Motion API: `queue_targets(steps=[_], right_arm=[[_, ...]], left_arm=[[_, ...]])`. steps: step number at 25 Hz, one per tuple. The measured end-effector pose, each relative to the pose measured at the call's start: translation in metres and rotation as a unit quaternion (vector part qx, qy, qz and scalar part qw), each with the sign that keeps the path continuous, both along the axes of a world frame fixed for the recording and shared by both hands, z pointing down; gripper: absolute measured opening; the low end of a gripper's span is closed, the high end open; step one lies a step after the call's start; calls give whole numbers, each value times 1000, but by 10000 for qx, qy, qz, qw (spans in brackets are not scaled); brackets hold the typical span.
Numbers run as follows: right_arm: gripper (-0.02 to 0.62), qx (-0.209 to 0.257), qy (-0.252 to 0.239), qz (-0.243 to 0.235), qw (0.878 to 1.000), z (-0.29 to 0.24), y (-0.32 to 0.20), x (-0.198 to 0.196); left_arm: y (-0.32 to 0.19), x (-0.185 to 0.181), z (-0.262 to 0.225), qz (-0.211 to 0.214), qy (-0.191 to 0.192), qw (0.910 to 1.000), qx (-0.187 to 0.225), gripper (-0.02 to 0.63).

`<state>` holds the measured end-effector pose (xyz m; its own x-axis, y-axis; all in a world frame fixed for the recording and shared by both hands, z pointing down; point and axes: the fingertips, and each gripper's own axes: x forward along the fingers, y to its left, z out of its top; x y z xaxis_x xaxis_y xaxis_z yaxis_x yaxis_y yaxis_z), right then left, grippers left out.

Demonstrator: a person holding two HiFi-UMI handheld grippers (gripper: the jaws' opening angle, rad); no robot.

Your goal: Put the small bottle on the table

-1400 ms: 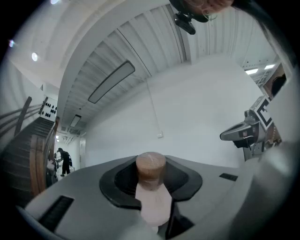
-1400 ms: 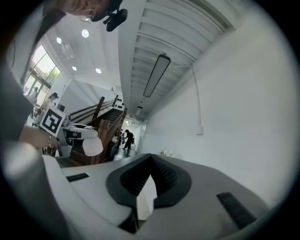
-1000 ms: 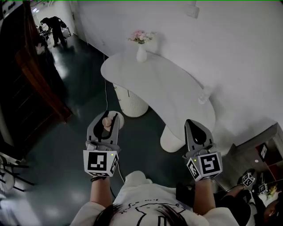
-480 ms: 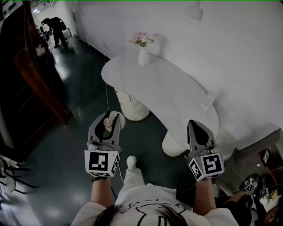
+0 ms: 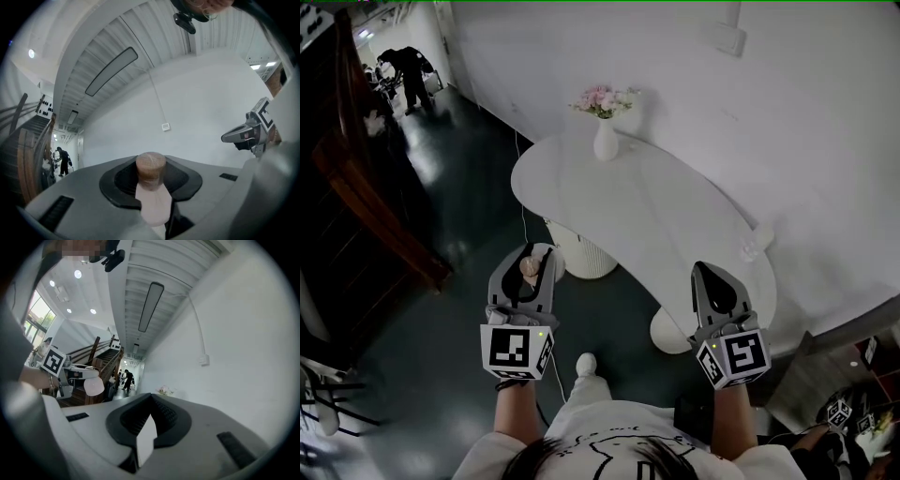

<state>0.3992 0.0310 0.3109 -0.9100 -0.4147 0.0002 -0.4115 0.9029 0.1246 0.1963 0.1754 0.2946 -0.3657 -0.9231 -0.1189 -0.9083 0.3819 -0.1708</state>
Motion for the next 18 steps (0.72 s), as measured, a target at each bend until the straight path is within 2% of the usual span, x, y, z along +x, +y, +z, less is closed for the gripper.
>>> queue_targets(steps=[18], right_arm=[[-6, -62, 209, -59, 9997, 11, -70, -212]], left_arm=[[-83, -204, 13, 158, 92, 9997, -137, 121]])
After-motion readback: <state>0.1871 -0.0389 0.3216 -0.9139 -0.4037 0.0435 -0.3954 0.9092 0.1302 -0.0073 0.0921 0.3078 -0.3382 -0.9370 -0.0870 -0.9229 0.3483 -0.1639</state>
